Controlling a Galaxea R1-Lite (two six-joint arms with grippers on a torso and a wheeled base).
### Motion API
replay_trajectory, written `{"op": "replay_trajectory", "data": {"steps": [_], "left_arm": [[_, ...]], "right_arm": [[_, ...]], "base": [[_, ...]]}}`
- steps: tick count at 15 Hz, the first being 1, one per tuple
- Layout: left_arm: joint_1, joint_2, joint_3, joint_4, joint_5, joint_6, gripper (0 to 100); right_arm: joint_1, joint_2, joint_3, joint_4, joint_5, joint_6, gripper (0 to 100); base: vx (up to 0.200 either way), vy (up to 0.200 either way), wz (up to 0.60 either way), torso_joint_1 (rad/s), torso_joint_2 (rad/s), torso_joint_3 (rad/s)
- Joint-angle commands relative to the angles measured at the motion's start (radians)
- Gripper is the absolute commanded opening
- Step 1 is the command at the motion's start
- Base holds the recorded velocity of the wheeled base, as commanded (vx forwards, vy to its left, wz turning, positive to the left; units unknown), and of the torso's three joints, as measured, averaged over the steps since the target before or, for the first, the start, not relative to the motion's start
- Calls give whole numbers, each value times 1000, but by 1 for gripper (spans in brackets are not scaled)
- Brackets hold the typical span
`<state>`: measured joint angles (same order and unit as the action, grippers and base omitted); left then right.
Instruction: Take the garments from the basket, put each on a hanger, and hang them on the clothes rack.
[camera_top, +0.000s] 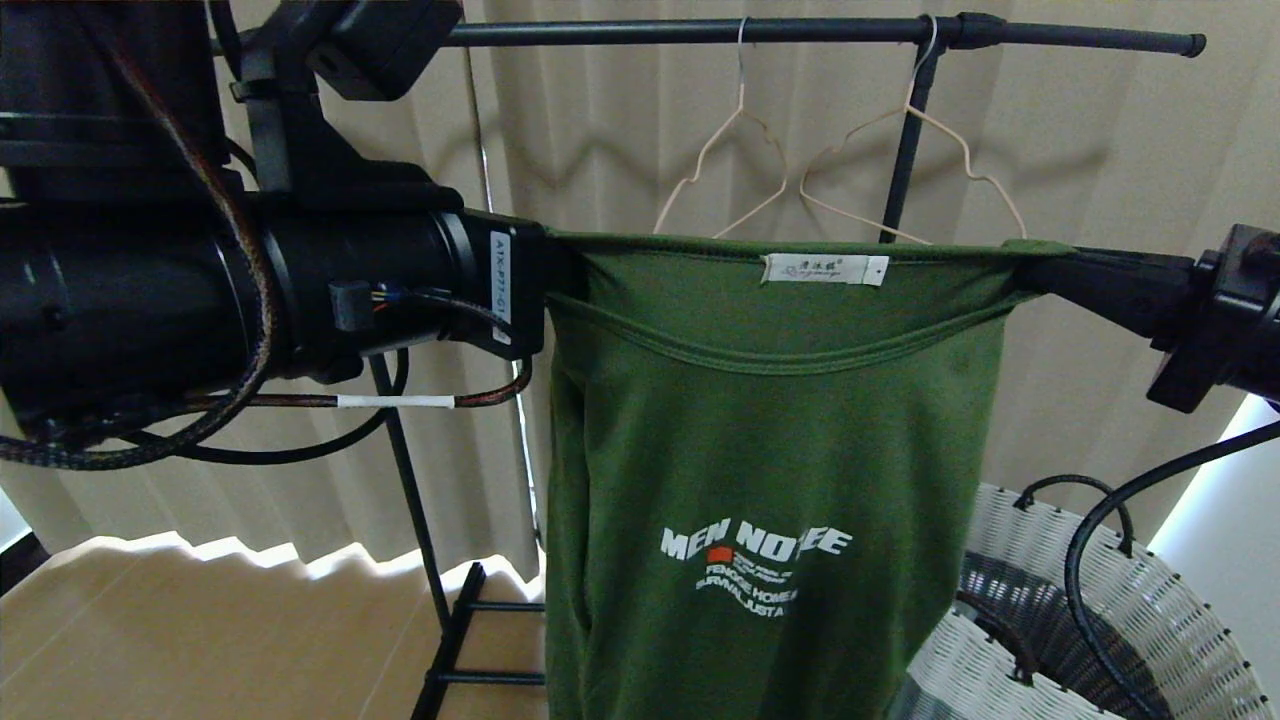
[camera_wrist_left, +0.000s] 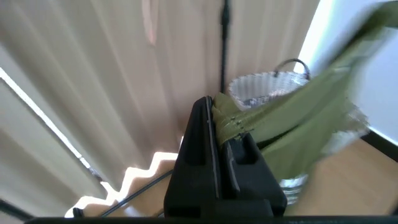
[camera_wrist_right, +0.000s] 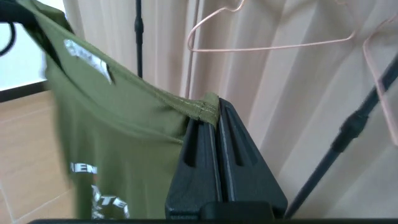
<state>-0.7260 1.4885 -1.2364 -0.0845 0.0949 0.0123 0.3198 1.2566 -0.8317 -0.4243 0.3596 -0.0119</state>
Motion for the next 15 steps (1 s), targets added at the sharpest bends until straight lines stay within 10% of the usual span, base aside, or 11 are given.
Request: {"op": "replay_trajectory", "data": {"steps": [1, 15], "left_arm": [[5, 19, -6, 0, 0, 0, 0], [-1, 18, -28, -1, 0, 3, 0]], "right_arm": [[-4, -19, 6, 1, 1, 0, 0], [-4, -11, -9, -1, 2, 0, 0]], "base": [[0, 0, 0, 0, 0, 0], [0, 0, 0, 0, 0, 0]]}}
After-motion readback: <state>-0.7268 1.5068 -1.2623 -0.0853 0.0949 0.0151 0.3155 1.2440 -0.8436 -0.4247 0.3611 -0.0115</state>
